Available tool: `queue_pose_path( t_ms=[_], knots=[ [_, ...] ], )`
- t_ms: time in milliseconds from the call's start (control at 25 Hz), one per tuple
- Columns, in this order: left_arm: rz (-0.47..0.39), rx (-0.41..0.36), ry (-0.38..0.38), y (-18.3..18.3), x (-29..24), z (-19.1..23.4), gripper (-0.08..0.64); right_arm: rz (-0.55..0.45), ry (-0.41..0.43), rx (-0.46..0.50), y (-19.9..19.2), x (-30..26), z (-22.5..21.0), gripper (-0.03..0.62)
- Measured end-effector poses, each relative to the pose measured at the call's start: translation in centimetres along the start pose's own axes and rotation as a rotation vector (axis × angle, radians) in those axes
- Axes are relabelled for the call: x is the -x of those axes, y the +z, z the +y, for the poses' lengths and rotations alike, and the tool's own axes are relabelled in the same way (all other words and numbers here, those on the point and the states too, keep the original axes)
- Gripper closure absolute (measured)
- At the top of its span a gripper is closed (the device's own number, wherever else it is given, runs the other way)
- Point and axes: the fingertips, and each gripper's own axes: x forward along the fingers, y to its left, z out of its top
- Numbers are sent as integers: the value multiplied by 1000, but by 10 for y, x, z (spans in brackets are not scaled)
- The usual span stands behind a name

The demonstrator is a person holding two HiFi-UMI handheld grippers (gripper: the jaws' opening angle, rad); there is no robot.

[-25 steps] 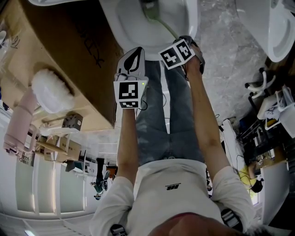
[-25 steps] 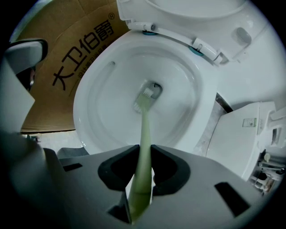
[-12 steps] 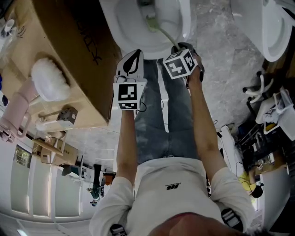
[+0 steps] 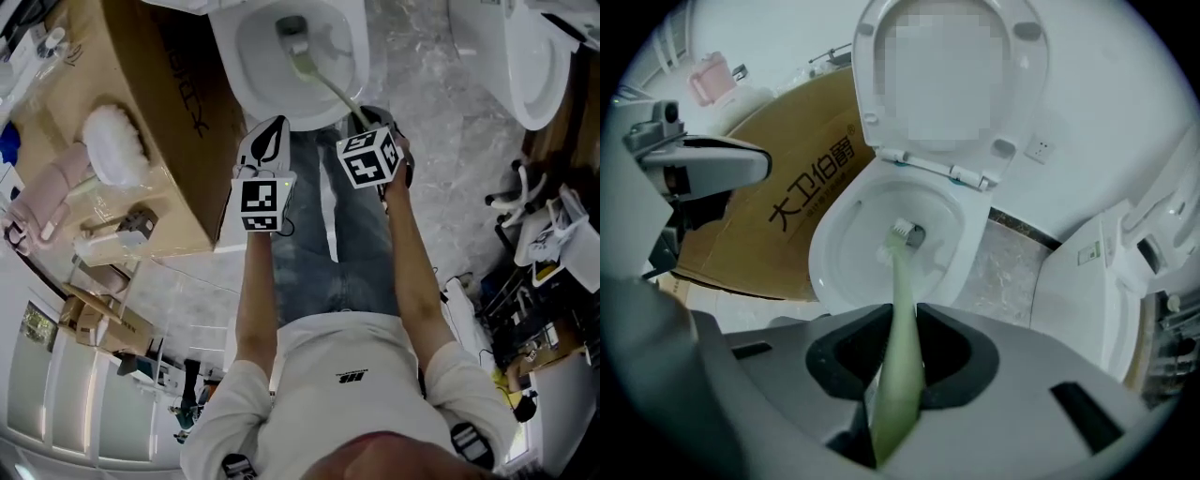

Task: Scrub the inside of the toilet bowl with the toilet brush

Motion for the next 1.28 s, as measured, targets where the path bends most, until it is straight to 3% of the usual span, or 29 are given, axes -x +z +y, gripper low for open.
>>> queue_pose_path(
  t_ms=[680, 1280],
  knots=[
    [-94, -57, 3, 95, 69, -28, 549, -306, -58, 4, 57, 155, -13, 520],
    [-245, -101, 17, 201, 137, -56, 549, -611, -52, -32, 115, 296, -18, 522]
  ],
)
